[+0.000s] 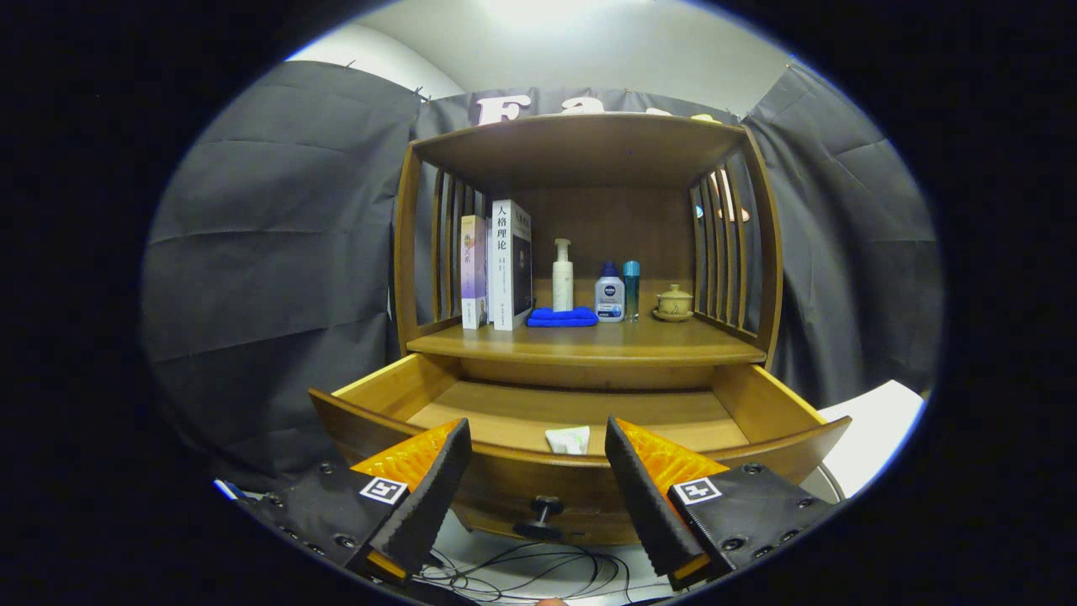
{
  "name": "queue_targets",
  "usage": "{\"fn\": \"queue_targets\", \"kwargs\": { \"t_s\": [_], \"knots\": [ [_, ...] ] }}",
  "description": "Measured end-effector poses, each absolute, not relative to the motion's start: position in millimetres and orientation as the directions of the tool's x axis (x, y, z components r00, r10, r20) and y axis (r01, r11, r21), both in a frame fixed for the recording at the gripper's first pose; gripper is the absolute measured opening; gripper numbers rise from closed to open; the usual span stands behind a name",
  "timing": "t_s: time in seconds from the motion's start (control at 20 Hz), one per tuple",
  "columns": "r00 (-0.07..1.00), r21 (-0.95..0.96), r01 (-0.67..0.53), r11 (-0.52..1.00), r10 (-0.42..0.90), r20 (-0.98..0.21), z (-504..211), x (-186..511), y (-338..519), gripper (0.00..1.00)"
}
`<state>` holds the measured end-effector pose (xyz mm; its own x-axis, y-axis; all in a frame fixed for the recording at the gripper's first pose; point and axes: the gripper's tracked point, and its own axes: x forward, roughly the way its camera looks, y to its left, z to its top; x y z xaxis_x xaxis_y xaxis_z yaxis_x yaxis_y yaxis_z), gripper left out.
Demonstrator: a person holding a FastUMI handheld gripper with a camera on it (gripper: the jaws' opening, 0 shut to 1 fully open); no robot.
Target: Pull open the drawer, take out the items inside it, and place them on the countertop above the cabinet.
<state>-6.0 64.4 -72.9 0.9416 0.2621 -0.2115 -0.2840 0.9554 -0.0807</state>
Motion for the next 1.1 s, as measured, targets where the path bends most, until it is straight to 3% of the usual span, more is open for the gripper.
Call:
{"fn": "queue_targets", "kwargs": {
  "t_s": [0.35, 0.55, 1.1],
  "knots": [
    [0.917, -0.062, -0.306, 0.950, 0.277, -0.286, -54.7, 39.6, 68.0, 0.99],
    [0.892, -0.064, -0.273, 0.960, 0.228, -0.390, -58.3, 77.0, 61.8, 0.99],
    [0.654, -0.039, -0.341, 0.939, 0.207, -0.728, -127.3, 127.2, 68.1, 0.98]
  ]
}}
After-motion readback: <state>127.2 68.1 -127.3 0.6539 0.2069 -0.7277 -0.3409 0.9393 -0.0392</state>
